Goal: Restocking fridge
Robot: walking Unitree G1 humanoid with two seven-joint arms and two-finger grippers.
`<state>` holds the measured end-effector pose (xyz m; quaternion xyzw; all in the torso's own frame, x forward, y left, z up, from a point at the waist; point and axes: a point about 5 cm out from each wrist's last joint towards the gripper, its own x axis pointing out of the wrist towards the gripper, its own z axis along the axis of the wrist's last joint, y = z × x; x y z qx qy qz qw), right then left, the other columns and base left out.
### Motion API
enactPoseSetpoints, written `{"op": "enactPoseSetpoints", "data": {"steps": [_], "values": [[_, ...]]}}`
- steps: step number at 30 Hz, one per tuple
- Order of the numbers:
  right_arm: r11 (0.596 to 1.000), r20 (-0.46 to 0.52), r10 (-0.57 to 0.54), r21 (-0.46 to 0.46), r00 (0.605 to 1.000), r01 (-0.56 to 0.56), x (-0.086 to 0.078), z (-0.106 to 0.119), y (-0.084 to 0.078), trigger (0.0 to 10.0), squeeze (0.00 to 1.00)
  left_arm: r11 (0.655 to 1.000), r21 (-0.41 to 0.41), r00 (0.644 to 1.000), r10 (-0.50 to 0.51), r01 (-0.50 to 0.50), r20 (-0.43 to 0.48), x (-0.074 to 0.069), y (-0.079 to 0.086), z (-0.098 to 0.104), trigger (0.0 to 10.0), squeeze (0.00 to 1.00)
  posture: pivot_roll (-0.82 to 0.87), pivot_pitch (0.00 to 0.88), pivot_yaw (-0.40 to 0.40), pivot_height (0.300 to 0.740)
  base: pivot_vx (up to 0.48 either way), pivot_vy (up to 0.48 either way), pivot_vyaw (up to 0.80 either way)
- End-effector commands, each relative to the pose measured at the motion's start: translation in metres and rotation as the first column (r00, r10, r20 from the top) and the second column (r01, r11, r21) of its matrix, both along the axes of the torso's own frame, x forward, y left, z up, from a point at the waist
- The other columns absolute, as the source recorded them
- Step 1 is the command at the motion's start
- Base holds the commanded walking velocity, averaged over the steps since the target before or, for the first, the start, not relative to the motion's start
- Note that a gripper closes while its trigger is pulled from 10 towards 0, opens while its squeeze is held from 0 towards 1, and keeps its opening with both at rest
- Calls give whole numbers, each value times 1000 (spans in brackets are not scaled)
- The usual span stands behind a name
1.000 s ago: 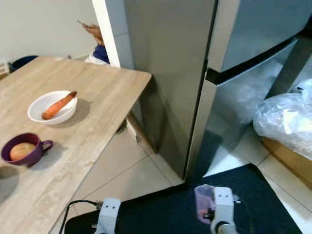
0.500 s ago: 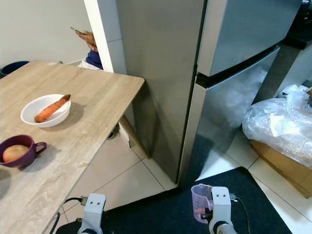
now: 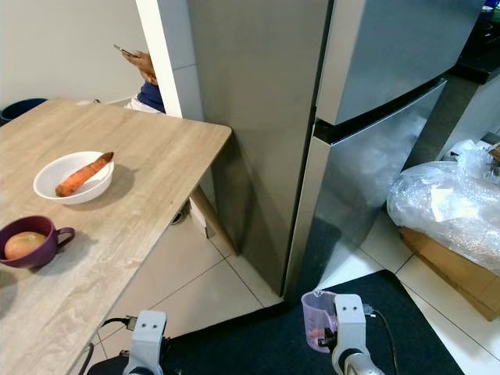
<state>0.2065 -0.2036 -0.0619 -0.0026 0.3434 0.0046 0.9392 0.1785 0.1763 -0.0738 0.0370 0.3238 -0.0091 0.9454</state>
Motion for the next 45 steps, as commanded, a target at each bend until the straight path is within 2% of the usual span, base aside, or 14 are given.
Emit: {"op": "enactPoseSetpoints", "data": {"steps": [1, 21, 24, 39, 41, 45], "values": [[1000, 4, -13, 0, 1000, 13, -2, -1, -1, 10000, 0, 1000, 11, 1000, 12, -12, 18, 0, 7, 2, 10000, 0, -122, 63, -19, 740, 0, 0, 0], [1000, 2, -18, -2, 1000, 18, -2, -1, -1, 10000, 0, 1000, 12, 1000, 6, -6, 11, 1, 8, 2, 10000, 0, -121, 64, -20, 740, 0, -328, 0], [1000, 1, -17, -3, 1000, 17, -2, -1, 0, 10000, 0, 998, -17, 998, 55, -55, 1, -1, 10, 1, 10000, 0, -121, 64, -19, 740, 0, 0, 0], [1000, 1, -22, 0, 1000, 22, -1, -1, 2, 10000, 0, 999, 2, 999, 52, -52, 6, -1, 14, 1, 10000, 0, -119, 78, -16, 740, 0, 0, 0], [1000, 0, -24, 3, 1000, 24, -1, -1, 3, 10000, 0, 999, -1, 999, 45, -45, 10, -1, 14, 2, 10000, 0, -119, 84, -14, 740, 0, 0, 0], [999, 5, -46, 2, 999, 46, 0, -1, 2, 10000, 0, 999, 4, 999, -37, 37, 23, 2, 8, 3, 10000, 0, -111, 91, -11, 740, 0, 0, 0]]}}
